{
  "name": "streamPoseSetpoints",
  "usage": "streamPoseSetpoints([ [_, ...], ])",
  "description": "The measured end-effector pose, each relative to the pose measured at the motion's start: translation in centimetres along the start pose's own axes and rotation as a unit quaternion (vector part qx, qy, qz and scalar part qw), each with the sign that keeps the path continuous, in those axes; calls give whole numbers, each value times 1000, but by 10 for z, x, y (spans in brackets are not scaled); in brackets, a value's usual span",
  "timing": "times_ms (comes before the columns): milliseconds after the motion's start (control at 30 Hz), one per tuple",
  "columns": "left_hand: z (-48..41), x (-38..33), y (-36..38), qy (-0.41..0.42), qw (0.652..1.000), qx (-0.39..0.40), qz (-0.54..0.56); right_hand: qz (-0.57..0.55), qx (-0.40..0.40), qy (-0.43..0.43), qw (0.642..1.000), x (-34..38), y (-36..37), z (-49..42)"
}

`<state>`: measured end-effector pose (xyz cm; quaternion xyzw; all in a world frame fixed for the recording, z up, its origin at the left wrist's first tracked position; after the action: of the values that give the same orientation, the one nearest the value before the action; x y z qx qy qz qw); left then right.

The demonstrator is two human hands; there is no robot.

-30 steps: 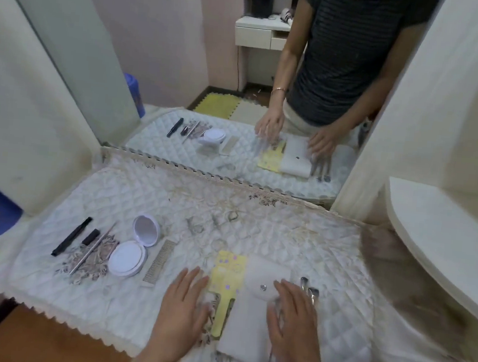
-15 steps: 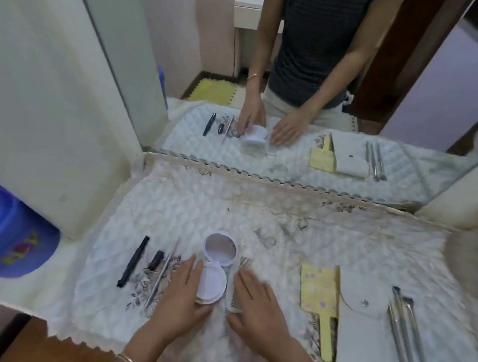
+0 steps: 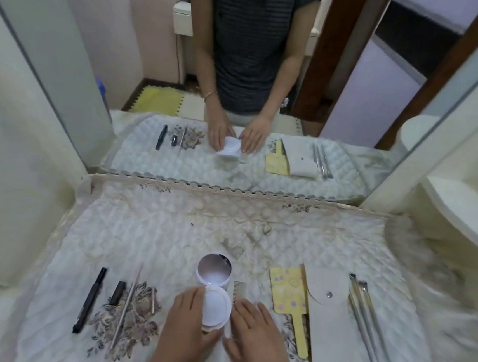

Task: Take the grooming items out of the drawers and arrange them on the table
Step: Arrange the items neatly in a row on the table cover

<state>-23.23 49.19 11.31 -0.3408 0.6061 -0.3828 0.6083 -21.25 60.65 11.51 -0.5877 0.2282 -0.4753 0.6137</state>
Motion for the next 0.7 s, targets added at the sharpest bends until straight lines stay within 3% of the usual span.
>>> streamPoseSetpoints([
  [367, -17, -4, 5, -20, 999, -31, -22, 51, -101, 57, 992, -36, -15, 4],
  [567, -20, -31, 9, 32, 998, -40, -46, 22, -105, 66, 992, -55, -13, 10],
  [700, -18, -36, 15, 7, 999, -26, -35, -27, -156, 60, 986, -67, -26, 23],
])
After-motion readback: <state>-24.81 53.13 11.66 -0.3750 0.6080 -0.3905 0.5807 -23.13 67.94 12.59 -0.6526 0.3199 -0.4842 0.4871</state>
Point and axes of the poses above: each hand's wrist, its own z-axis away from the middle knuckle, its own y-axis out of the palm, x = y × z, the point moved 10 cm from there along -z, towards the middle knuckle, and after that the axes turned 11 degrees about -y, right-handed, at the moved point
